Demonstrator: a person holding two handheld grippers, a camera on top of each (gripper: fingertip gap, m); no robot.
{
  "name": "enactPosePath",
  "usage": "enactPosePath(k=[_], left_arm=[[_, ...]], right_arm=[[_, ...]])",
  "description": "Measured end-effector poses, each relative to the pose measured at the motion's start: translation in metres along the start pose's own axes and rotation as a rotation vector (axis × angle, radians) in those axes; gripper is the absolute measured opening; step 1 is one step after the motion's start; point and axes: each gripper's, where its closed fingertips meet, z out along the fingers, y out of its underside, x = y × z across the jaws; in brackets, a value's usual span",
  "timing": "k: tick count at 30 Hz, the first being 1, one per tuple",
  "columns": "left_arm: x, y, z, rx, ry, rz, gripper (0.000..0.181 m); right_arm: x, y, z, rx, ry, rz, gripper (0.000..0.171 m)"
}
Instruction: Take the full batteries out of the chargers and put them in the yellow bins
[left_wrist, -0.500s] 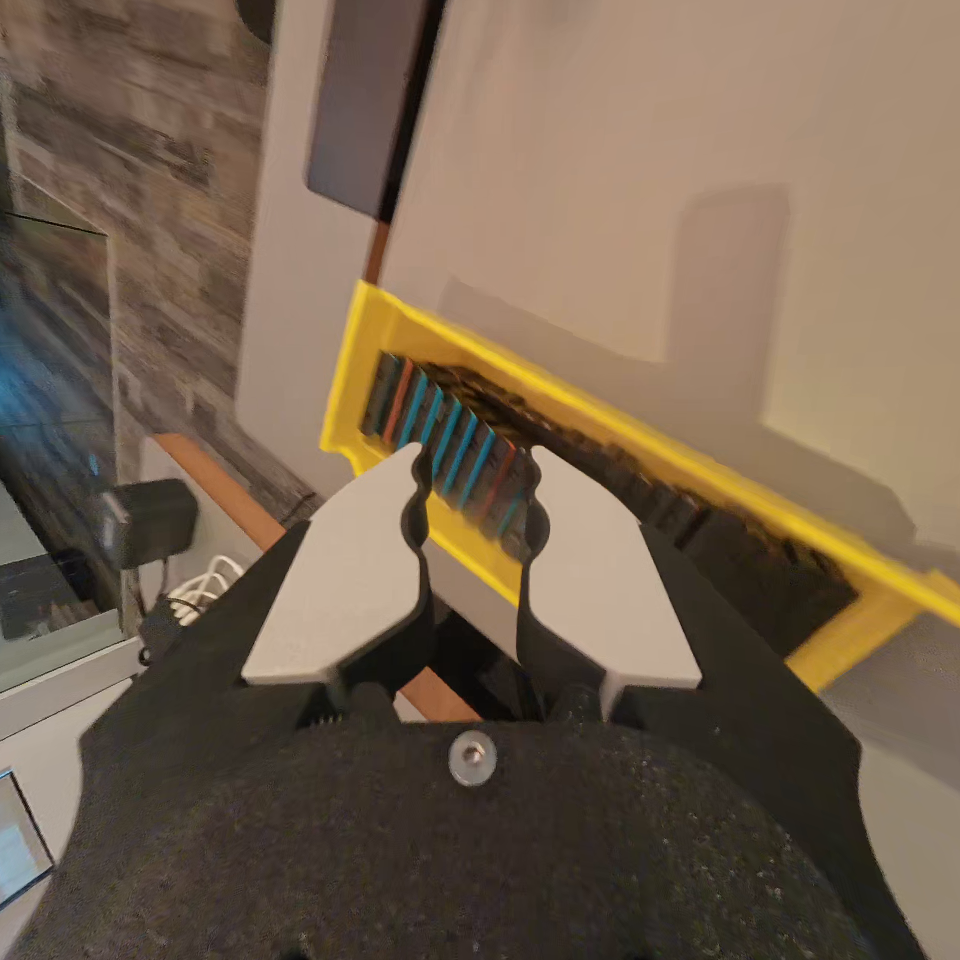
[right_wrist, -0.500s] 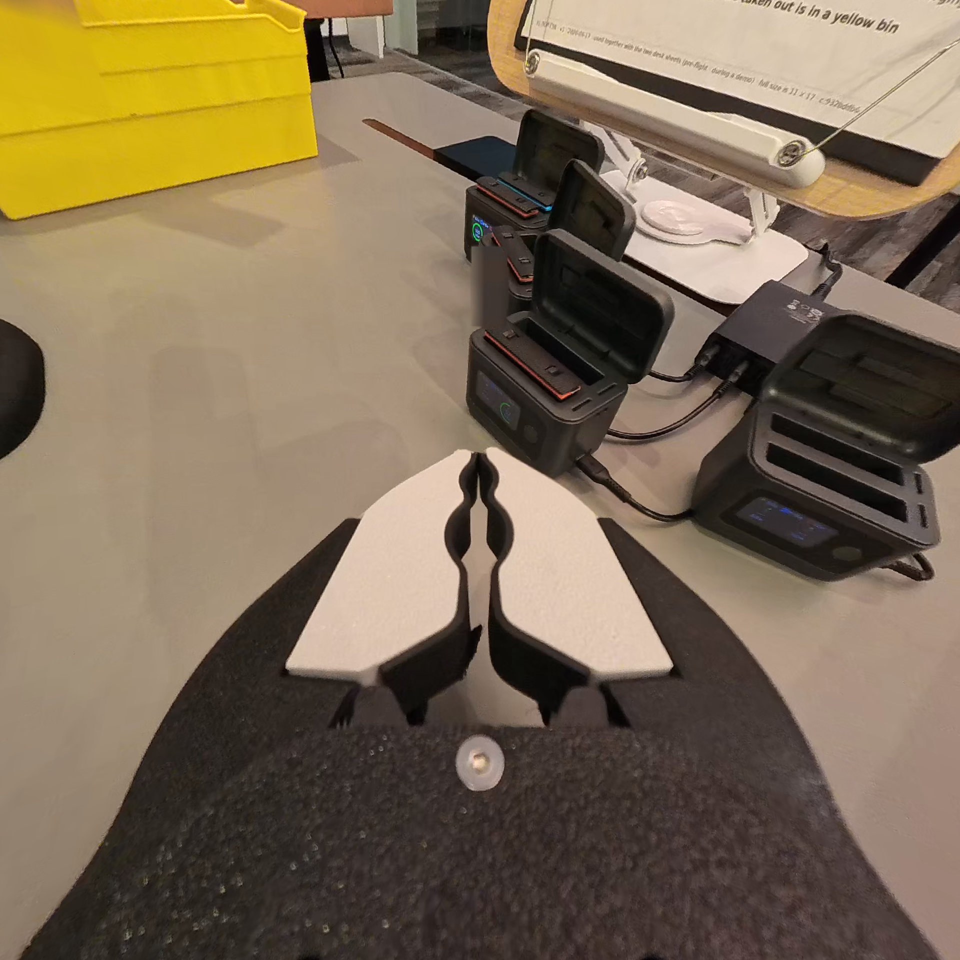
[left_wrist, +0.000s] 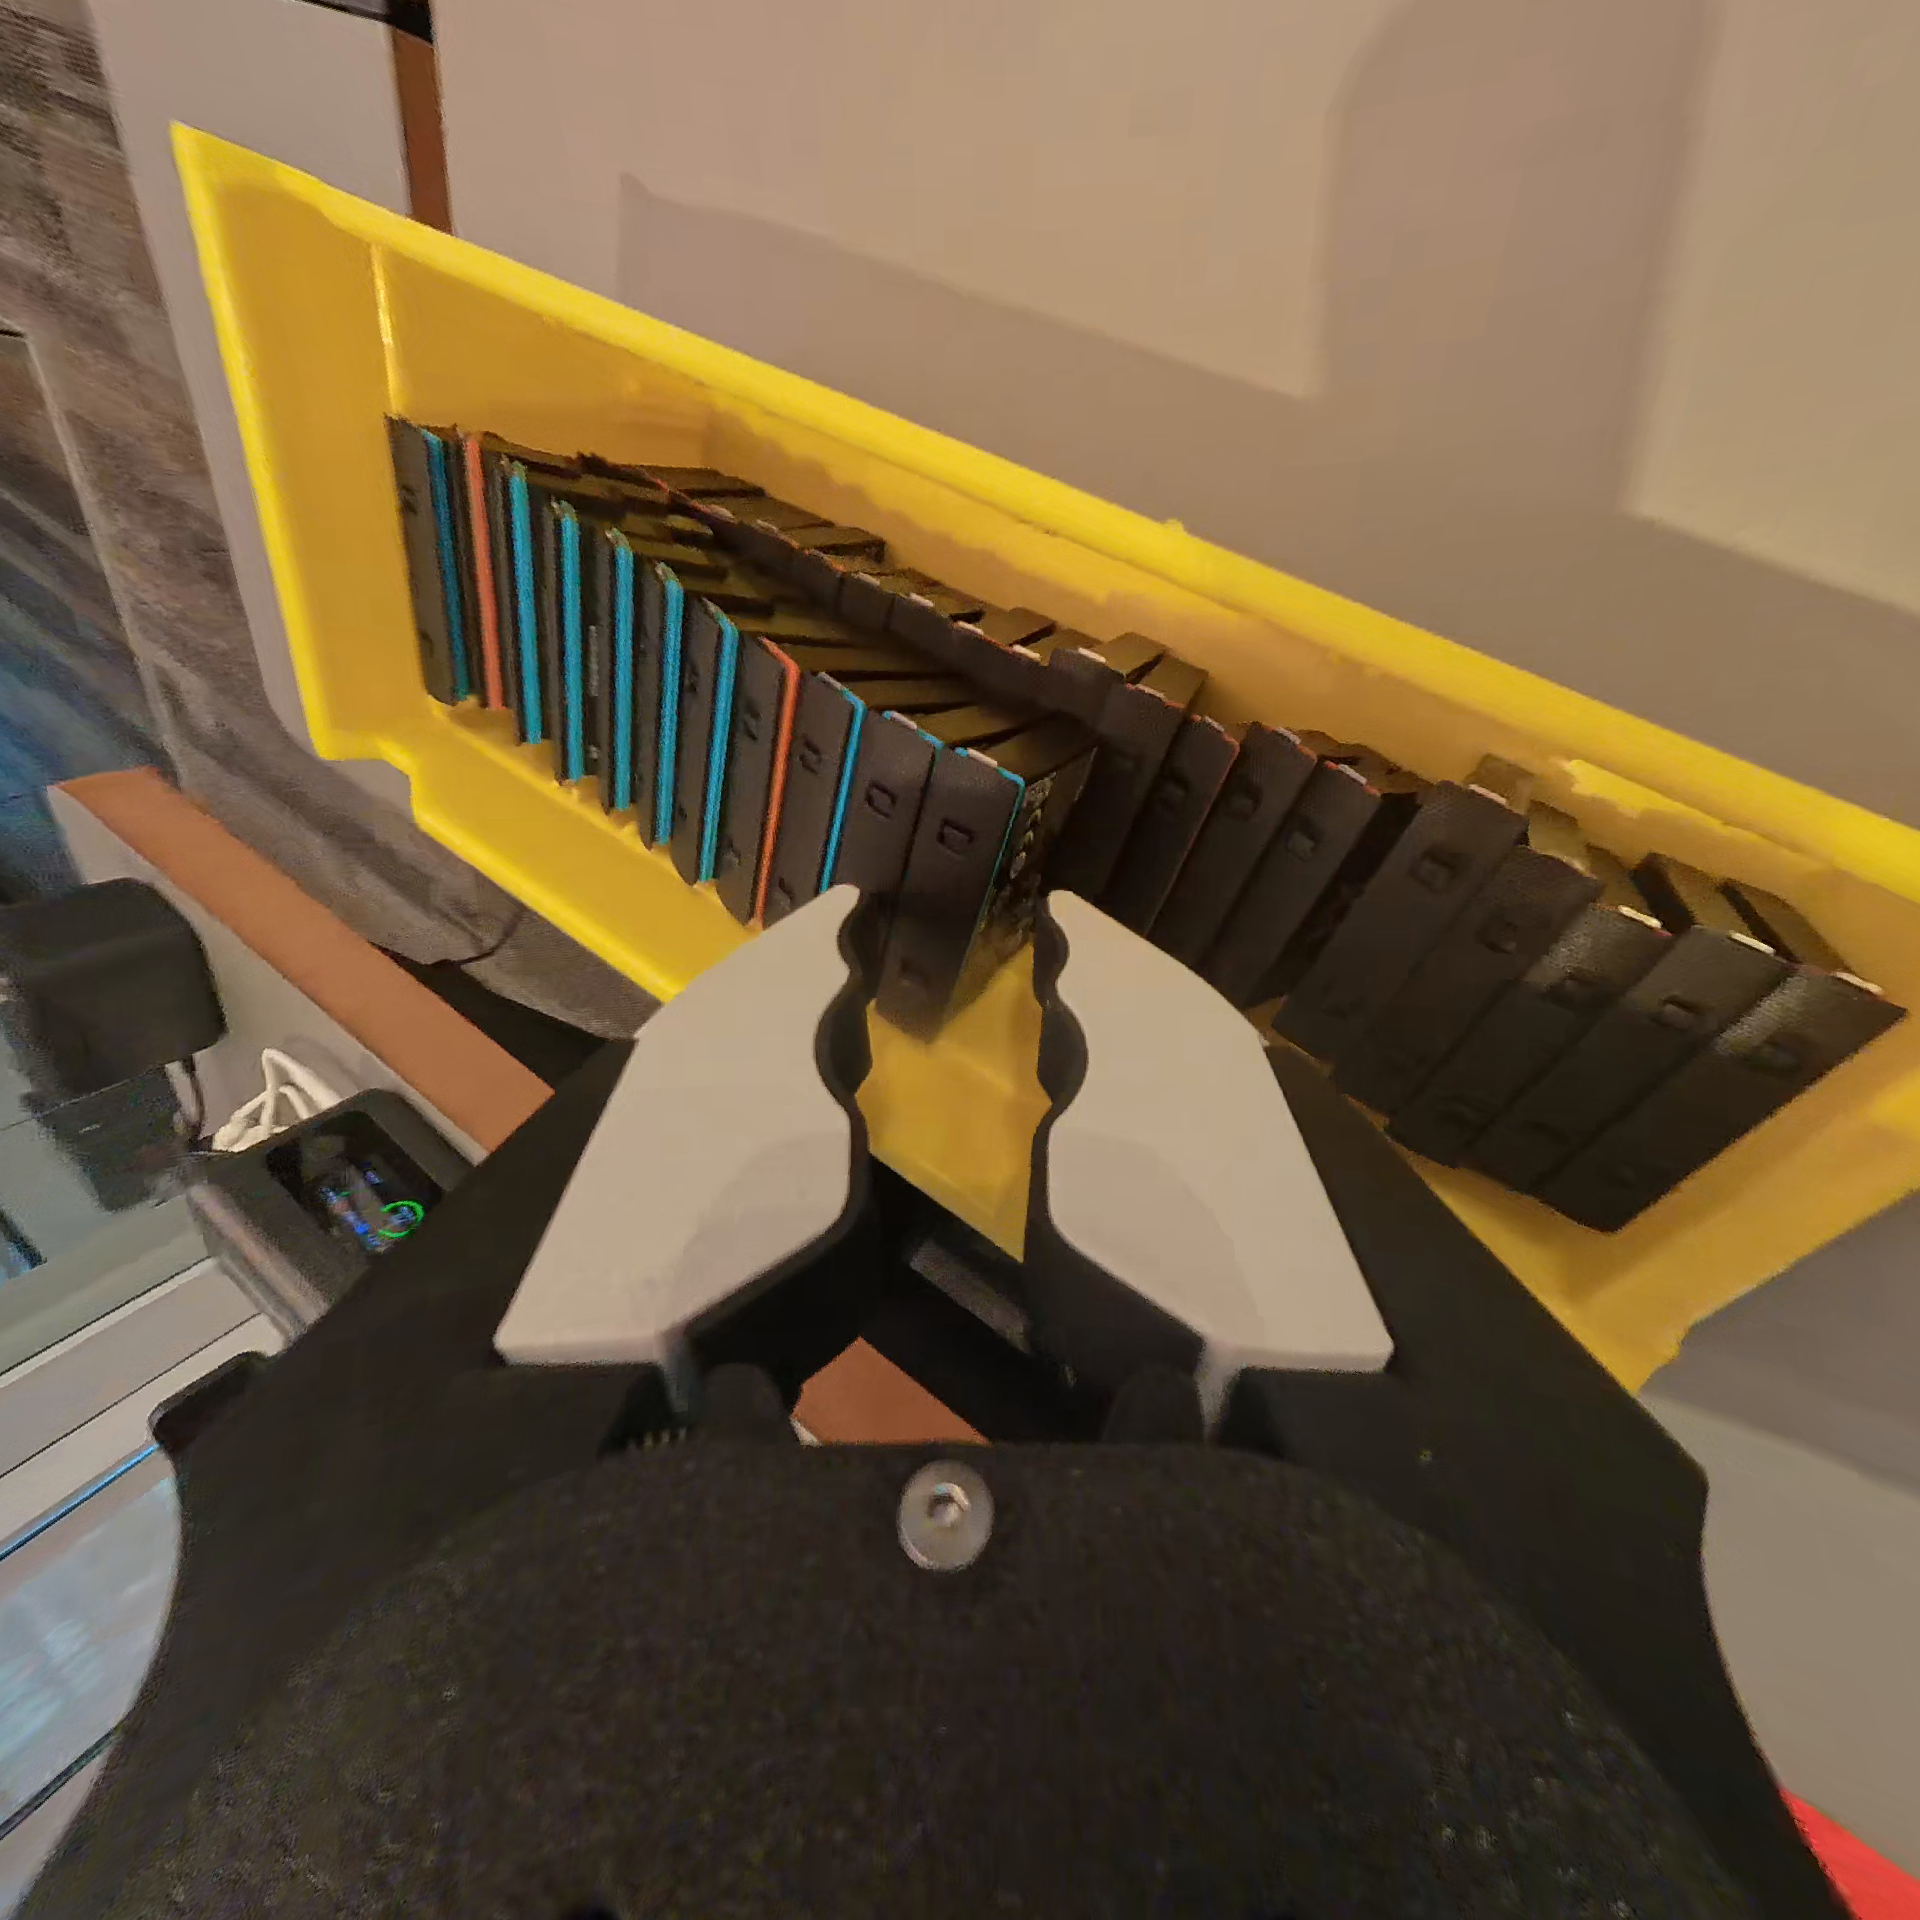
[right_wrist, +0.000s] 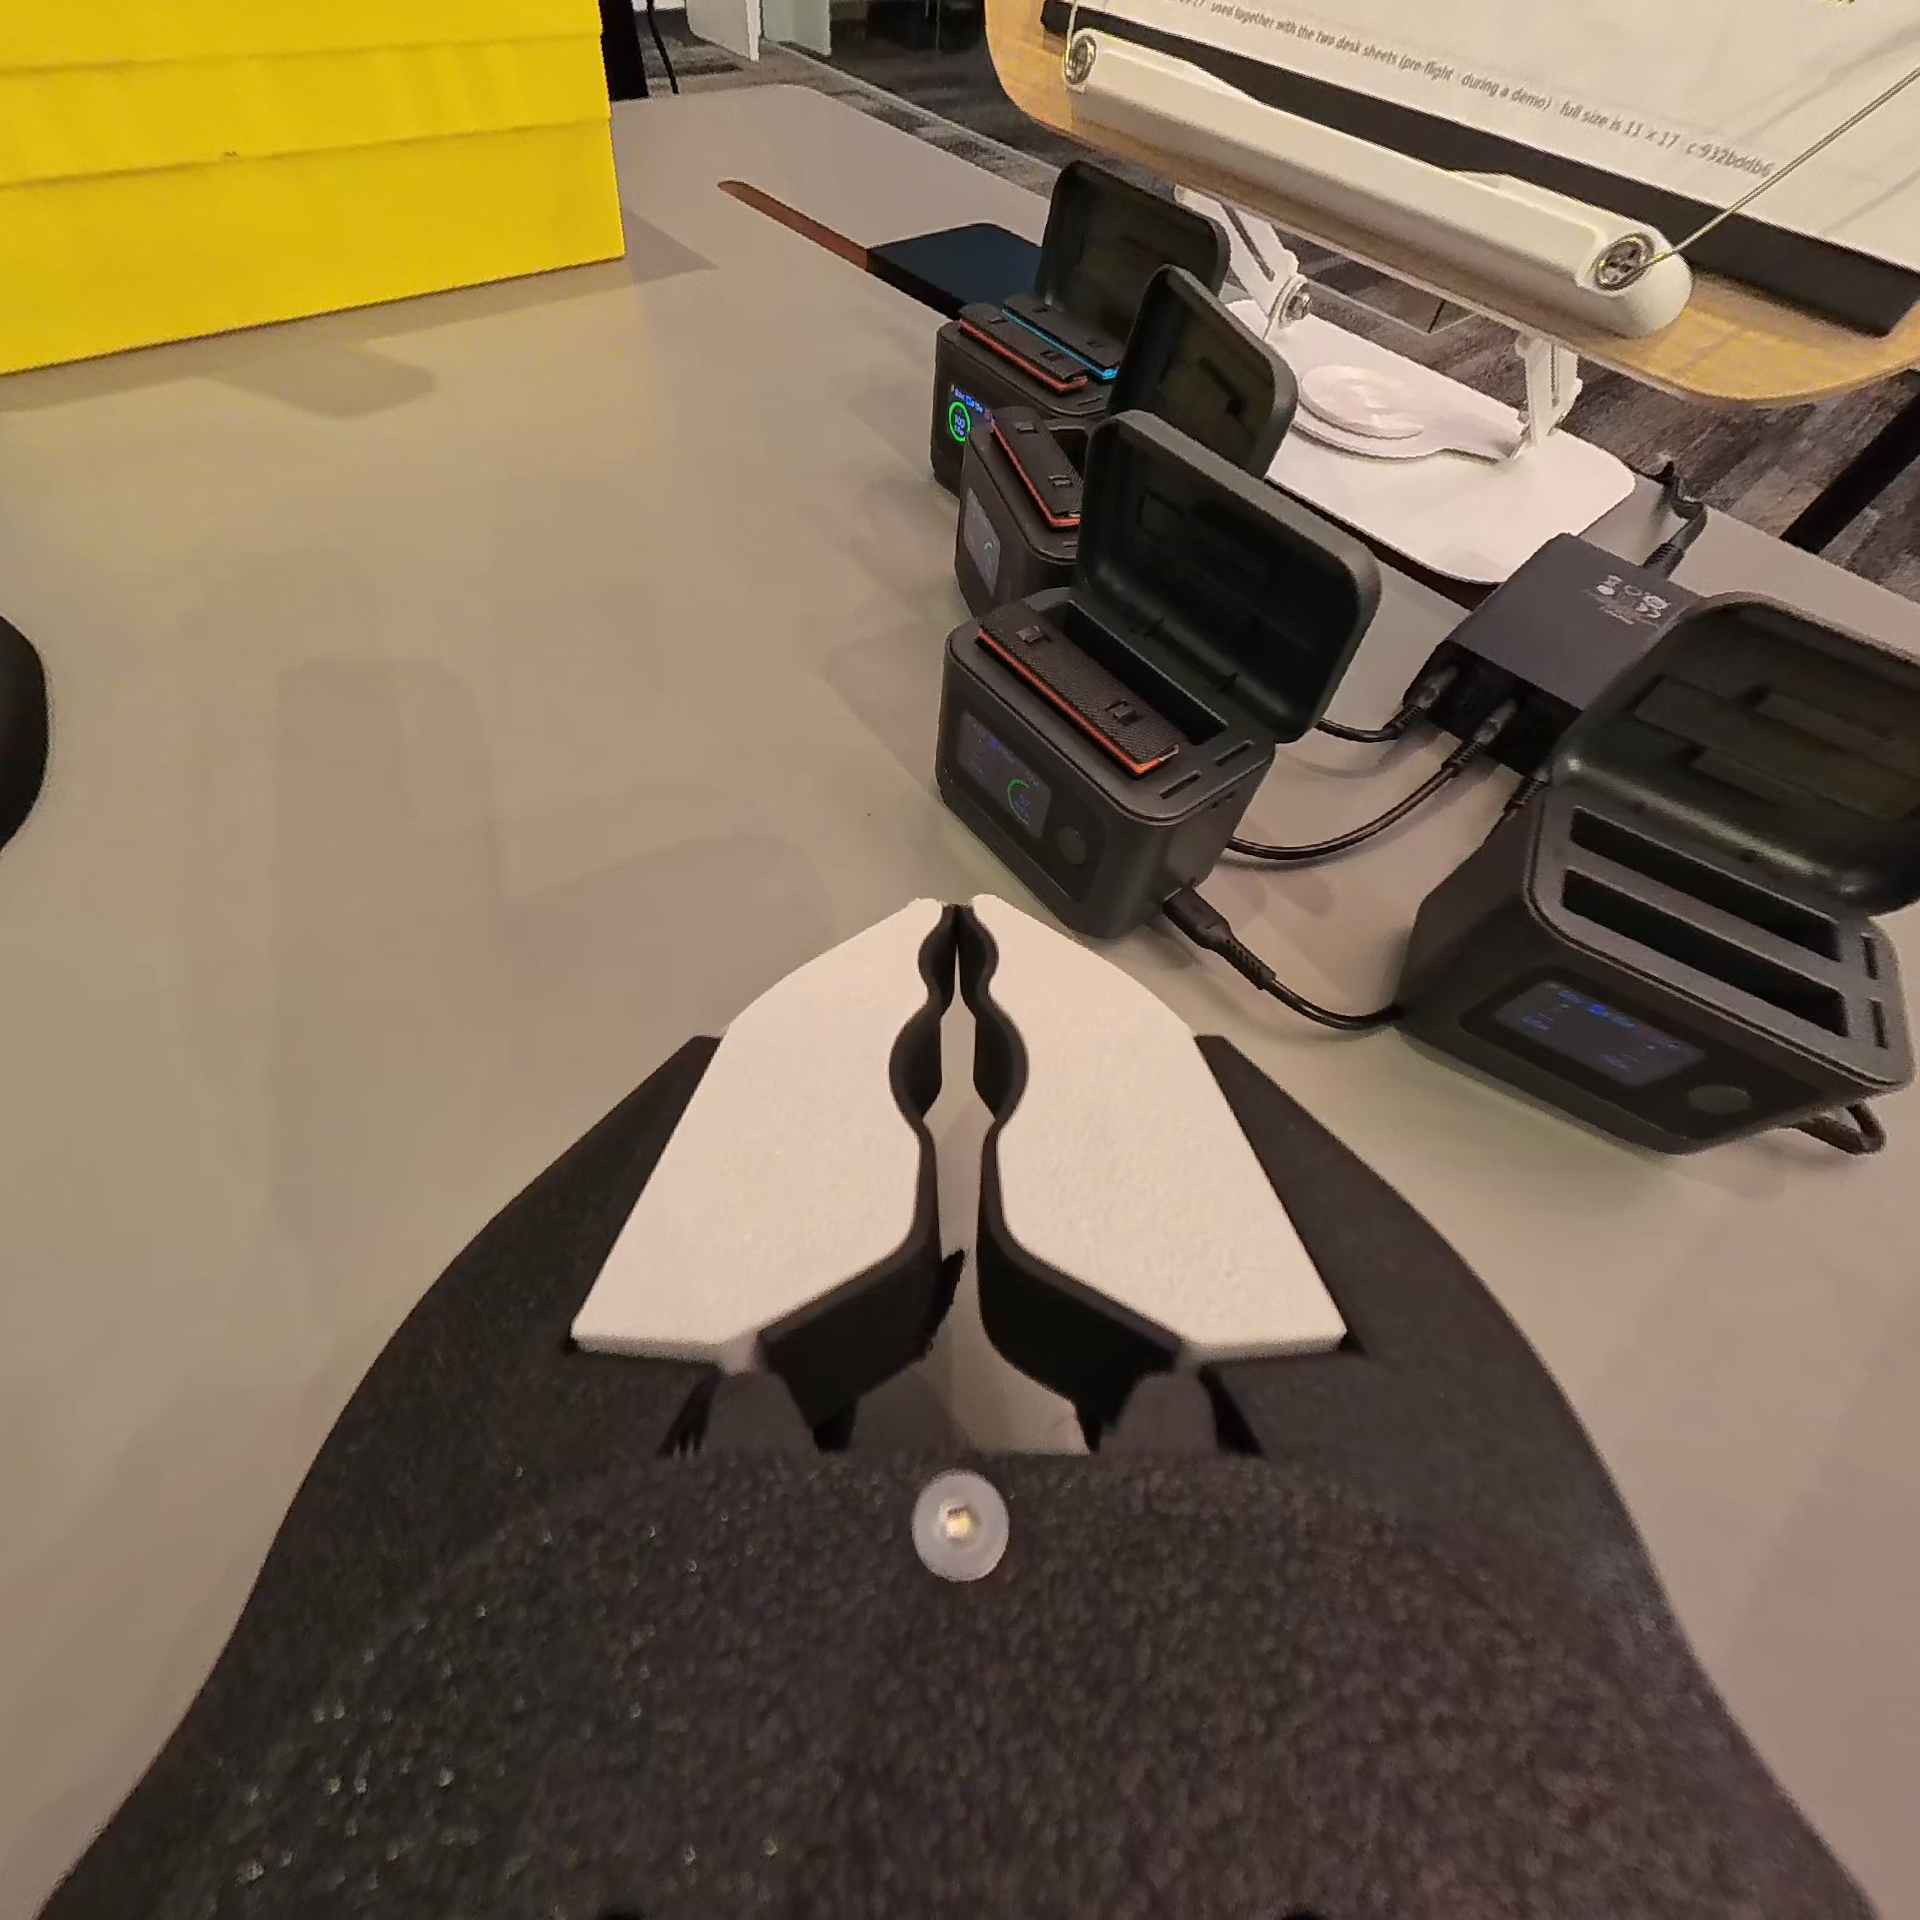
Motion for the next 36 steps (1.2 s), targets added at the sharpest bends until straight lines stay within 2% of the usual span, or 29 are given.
enactPosePath(k=[3,12,21,30,36], left_arm=[[-0.002,-0.002,0.0,0.007,-0.059,0.01,0.022],[0.003,-0.002,-0.003,0.044,-0.252,0.039,0.019],[0.012,-0.001,-0.011,0.059,-0.278,0.077,0.012],[0.011,-0.001,-0.007,0.024,-0.273,0.15,0.025],[0.007,-0.002,-0.005,0.007,-0.264,0.151,0.021]], right_arm=[[0.0,0.0,0.0,0.001,0.001,-0.001,0.0],[0.0,-0.001,0.0,0.002,0.0,-0.003,0.0],[0.0,-0.001,-0.001,0.003,0.004,-0.006,0.0],[-0.001,-0.001,-0.001,0.002,0.003,-0.014,0.0],[0.001,-0.002,-0.002,0.004,0.007,-0.013,0.0]])
